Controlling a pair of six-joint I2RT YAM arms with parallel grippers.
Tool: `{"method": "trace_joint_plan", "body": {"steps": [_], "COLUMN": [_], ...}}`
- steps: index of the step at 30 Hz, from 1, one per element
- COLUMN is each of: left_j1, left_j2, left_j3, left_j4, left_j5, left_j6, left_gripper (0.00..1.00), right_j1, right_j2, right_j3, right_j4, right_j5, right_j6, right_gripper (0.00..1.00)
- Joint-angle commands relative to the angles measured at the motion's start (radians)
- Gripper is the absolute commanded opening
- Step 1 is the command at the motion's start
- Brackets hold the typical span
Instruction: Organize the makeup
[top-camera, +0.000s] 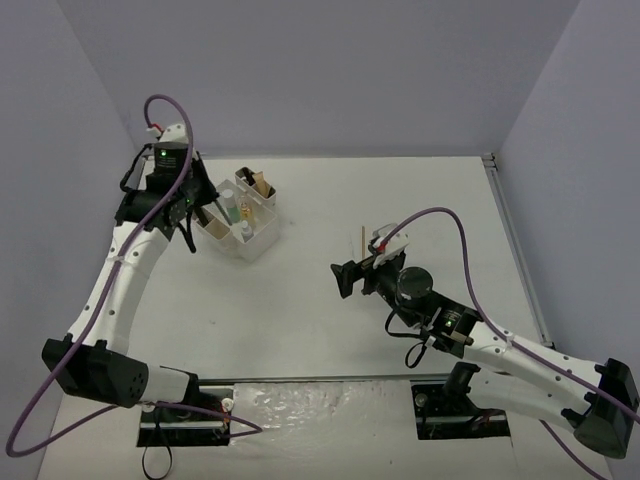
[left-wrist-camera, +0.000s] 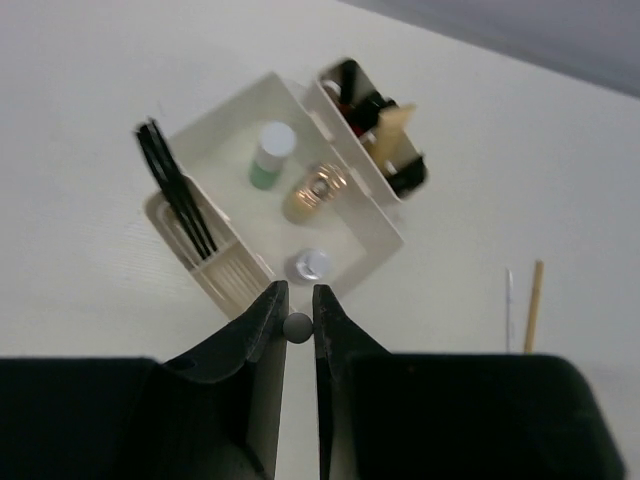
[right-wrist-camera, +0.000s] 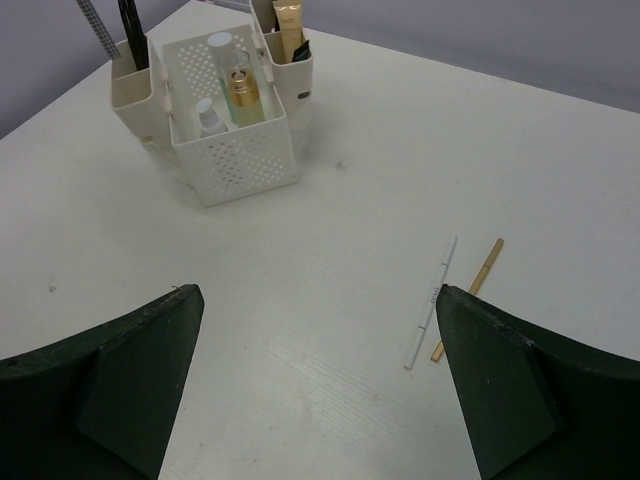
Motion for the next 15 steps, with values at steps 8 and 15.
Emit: {"method": "trace_joint_plan", "body": {"steps": [8,15], "left_j1": [0.124,0.124], "left_j2": [0.06,0.057], "left_j3": [-0.122,-0.253], "left_j4": [0.263,0.404], "left_j5": [0.056,0.043], "left_j6": [0.033,0.025], "left_gripper": [0.0,0.0], "right_j1": [0.005,-0.001], "right_j2": [-0.038,-0.029], "right_j3": [-0.019,-0.042], "right_j4": [-0.007,-0.018], "right_j5": [0.097,0.17], "right_j6": [0.03,0.062], "right_gripper": [1.0,1.0]}}
